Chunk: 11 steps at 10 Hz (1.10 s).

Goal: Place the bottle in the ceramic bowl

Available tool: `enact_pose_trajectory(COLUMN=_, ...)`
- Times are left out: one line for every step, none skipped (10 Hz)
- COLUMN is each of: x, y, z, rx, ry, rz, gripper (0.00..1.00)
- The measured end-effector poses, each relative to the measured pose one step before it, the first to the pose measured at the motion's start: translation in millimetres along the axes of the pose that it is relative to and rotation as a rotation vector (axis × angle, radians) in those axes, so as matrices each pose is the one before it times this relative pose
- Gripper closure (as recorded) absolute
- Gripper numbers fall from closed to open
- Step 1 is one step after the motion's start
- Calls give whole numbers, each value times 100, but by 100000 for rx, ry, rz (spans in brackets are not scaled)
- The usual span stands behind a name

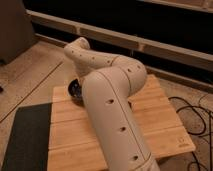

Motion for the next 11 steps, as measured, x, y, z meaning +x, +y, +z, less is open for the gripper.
enact_pose_trajectory(x=-123, y=-598, z=57, rx=-497, ry=-114, rz=1637, gripper=100)
enact_pose_trajectory(x=-113, y=-377, z=35, rx=-156, ry=131, rz=989, gripper=100)
enact_pose_trajectory(x=-290, y=-182, z=-133, rx=-229, ry=-388, rz=587, gripper=100)
enact_pose_trajectory(x=-358, y=-243, z=-262, rx=-236, ry=-722, rz=304, gripper=100)
enact_pose_trajectory(x=-291, y=-202, z=-362, rx=-146, ry=-760, rz=206, gripper=100)
enact_pose_trajectory(x=-201, y=-3, z=-423, rx=-600, ry=-1126, rz=103, gripper=100)
enact_pose_trajectory(x=178, y=303, z=-291, rx=-882, ry=-919, rz=-664, gripper=100)
enact_pose_trajectory(x=792, y=289, z=190, rx=-168, ry=560, rz=-712, gripper=100)
enact_pose_trajectory(x=1131, y=74, z=454, rx=20, ry=1500, rz=-32, gripper=100)
enact_pose_trajectory(x=584, y=-170, z=266, rx=-104, ry=714, rz=696, gripper=100)
enact_pose_trajectory(x=318, y=-456, z=126, rx=-279, ry=358, rz=1475, gripper=100)
